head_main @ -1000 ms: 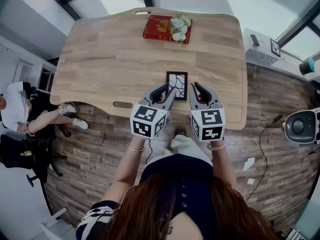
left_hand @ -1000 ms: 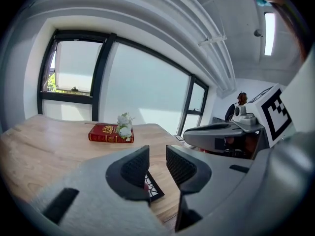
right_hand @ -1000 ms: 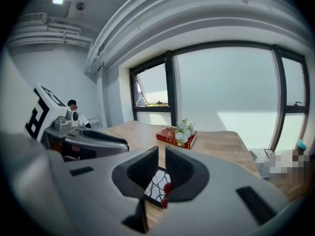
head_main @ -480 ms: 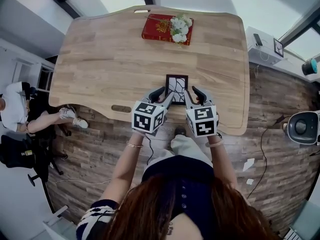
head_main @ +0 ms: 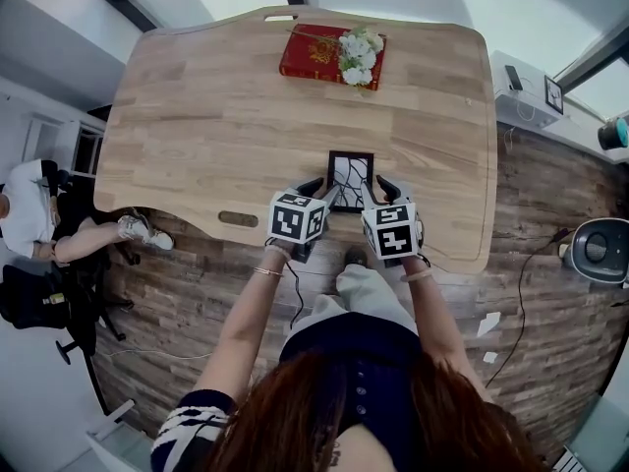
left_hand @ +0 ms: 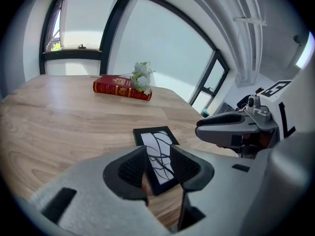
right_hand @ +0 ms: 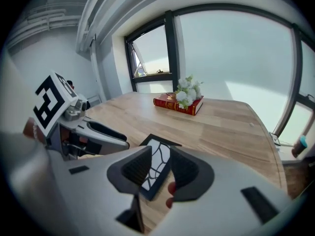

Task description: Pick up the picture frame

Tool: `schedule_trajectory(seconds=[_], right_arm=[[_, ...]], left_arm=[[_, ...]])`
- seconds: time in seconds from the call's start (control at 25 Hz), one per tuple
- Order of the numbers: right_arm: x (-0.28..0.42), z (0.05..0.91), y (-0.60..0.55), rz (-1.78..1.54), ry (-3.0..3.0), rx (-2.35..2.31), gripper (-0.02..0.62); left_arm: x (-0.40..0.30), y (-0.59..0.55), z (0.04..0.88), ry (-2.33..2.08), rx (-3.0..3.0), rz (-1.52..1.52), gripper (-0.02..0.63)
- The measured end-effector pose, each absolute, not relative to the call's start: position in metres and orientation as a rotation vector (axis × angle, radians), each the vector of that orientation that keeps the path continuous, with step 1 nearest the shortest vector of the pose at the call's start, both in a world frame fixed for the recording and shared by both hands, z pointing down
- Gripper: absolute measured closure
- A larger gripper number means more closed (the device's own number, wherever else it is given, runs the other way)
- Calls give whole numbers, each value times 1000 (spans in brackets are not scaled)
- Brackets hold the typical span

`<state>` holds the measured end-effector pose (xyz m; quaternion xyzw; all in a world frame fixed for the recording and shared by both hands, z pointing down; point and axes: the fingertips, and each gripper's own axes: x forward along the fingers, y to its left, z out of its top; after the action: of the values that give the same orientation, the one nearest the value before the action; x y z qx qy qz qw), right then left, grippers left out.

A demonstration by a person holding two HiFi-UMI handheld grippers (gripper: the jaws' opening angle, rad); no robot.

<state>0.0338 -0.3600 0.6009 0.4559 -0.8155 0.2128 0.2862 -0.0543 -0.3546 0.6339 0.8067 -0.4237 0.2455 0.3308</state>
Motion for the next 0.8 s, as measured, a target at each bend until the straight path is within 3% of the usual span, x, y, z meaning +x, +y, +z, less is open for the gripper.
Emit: schedule_trajectory(seconds=[0.8], right_arm=[[37, 671, -370, 822, -2076, 1176, 465]], left_arm=[[-57, -363, 688, -1036, 1964, 669, 456]])
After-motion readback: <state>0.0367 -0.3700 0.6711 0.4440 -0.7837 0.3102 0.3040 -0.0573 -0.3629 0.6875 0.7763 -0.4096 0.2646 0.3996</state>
